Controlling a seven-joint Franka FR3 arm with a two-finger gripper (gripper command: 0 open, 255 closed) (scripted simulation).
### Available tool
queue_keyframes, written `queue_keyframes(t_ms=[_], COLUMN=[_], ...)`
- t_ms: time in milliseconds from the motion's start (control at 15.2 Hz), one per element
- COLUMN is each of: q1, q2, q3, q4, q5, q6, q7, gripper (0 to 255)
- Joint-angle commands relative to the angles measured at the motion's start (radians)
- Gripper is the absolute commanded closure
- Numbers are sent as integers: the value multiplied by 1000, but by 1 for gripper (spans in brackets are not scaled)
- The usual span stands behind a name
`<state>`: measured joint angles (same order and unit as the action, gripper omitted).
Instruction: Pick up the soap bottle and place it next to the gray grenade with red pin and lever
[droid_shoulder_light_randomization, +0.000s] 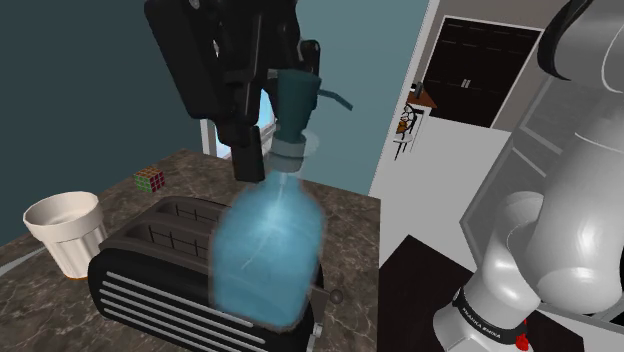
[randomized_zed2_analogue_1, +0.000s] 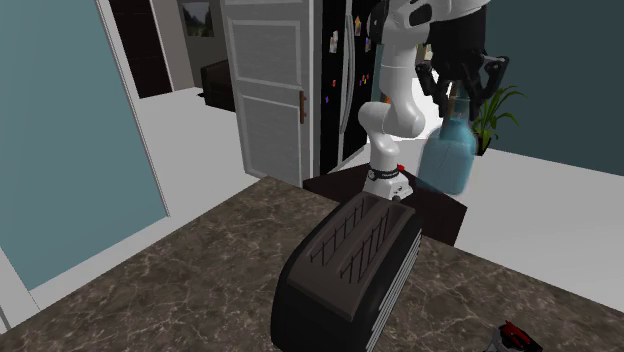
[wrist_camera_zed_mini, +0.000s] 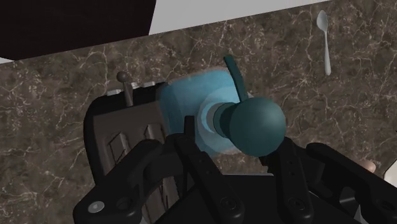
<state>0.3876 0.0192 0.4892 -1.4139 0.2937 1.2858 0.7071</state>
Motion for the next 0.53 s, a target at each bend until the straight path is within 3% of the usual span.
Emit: queue_keyframes(t_ms=[0,198,462], q1=[30,85,77], q2=[33,97,66], q3=[27,70,64], q4=[32,96,6], q5=[-9,-35,-23], q6=[14,31,89], q7=[56,147,119], gripper=[255,255,255])
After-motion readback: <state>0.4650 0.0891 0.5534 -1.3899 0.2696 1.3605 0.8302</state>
